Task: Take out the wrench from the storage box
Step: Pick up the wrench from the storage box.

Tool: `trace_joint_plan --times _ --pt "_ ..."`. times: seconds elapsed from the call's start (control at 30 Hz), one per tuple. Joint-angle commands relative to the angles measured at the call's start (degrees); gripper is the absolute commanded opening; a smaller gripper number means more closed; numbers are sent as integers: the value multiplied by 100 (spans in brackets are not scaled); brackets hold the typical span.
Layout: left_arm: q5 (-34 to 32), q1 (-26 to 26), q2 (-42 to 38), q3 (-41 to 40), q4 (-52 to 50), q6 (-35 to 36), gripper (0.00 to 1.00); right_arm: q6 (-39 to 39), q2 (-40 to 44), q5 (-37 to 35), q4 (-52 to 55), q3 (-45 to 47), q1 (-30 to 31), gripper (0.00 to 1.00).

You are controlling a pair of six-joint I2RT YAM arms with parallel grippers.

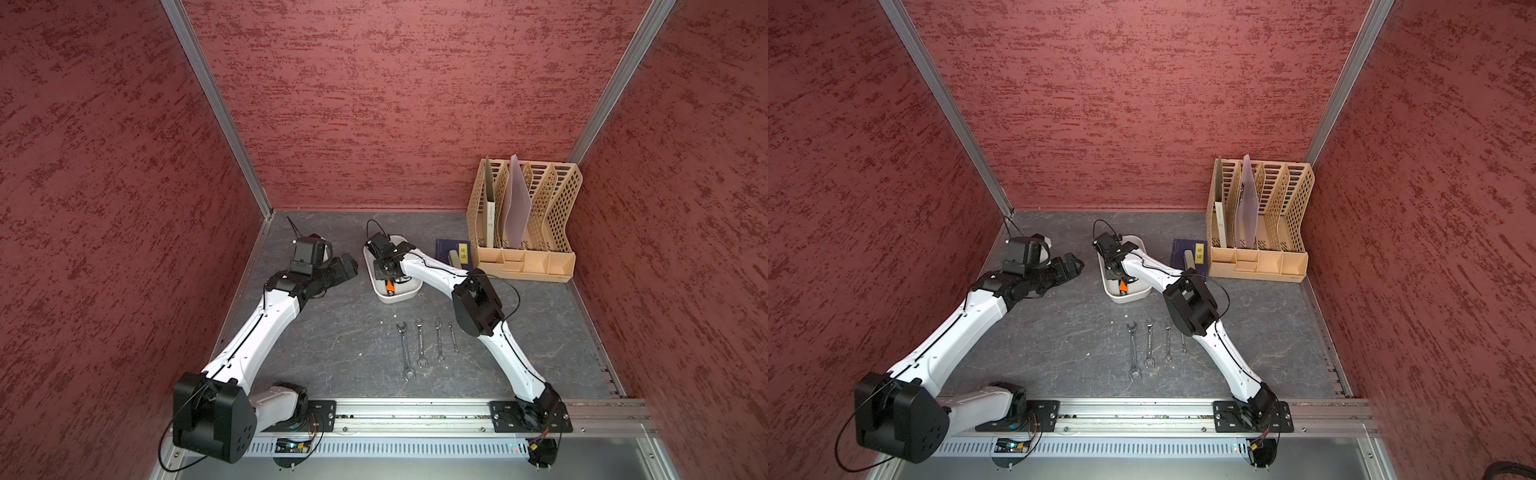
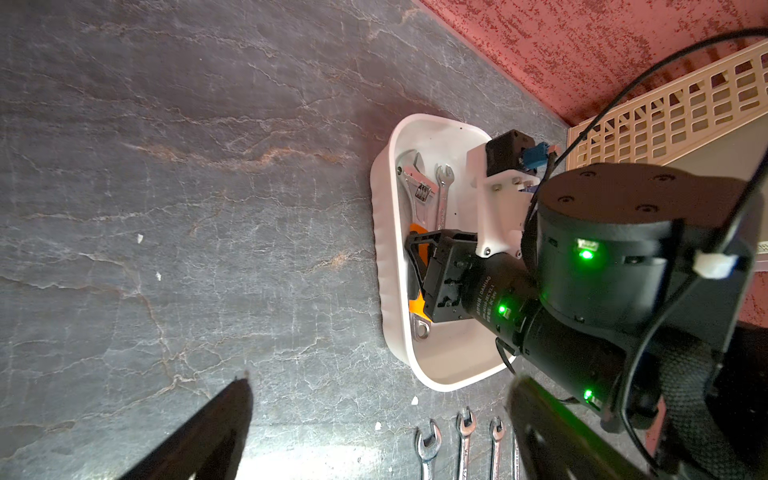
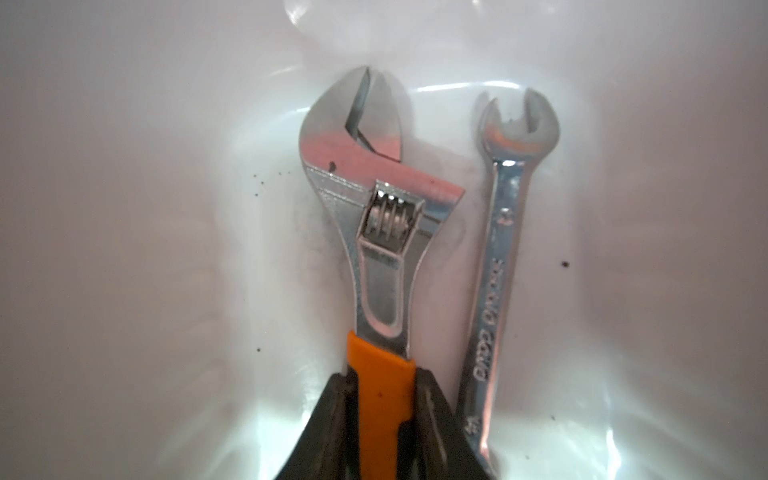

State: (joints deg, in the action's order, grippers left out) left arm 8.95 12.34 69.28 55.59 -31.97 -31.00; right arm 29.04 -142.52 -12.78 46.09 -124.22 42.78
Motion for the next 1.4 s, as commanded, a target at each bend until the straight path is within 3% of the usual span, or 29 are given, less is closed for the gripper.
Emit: trace_joint_plan --times 0.0,0.53,0.8,1.1,1.37 --pt "14 -65 -36 -49 74 86 100 -67 505 -268 -78 -286 -67 6" --pt "2 -135 -63 -40 75 90 100 -114 1004 -141 31 -462 -105 5" --pt "-9 -153 -129 -26 76 95 100 1 1823 64 -150 233 39 5" --pt "-155 -133 -331 -22 7 188 100 212 2945 -84 -812 2009 836 4" --pt "-193 -73 -424 76 45 203 100 986 3900 -102 -1572 3923 1891 4"
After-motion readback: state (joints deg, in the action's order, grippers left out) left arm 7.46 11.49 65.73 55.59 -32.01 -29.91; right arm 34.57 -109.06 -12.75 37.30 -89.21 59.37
